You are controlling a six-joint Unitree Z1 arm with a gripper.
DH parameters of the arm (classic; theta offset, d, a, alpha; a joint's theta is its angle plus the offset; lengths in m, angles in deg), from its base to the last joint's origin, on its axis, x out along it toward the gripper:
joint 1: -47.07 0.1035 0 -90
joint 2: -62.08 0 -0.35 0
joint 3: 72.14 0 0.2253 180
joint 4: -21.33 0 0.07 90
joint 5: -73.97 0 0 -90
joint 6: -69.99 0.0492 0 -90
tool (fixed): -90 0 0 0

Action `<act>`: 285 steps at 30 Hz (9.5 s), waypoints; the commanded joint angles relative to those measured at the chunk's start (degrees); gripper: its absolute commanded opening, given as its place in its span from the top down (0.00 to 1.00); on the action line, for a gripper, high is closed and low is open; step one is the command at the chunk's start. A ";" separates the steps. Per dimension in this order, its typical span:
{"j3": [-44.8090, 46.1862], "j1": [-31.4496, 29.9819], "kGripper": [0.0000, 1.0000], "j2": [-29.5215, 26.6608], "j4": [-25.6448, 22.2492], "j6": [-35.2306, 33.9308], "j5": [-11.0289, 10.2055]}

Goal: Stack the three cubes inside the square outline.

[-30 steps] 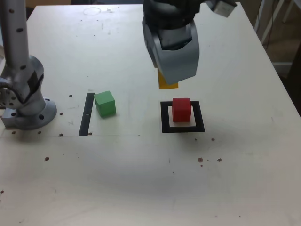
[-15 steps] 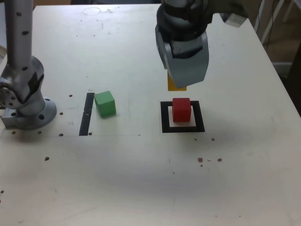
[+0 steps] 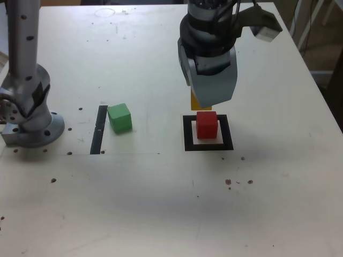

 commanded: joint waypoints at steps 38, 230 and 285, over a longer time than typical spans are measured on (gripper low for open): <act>0.85 -0.58 0.26 2.16 3.16 0.87 -0.11; -22.19 4.05 0.97 3.96 -22.95 -68.64 12.16; -15.94 5.74 0.74 7.01 -16.10 -66.15 12.02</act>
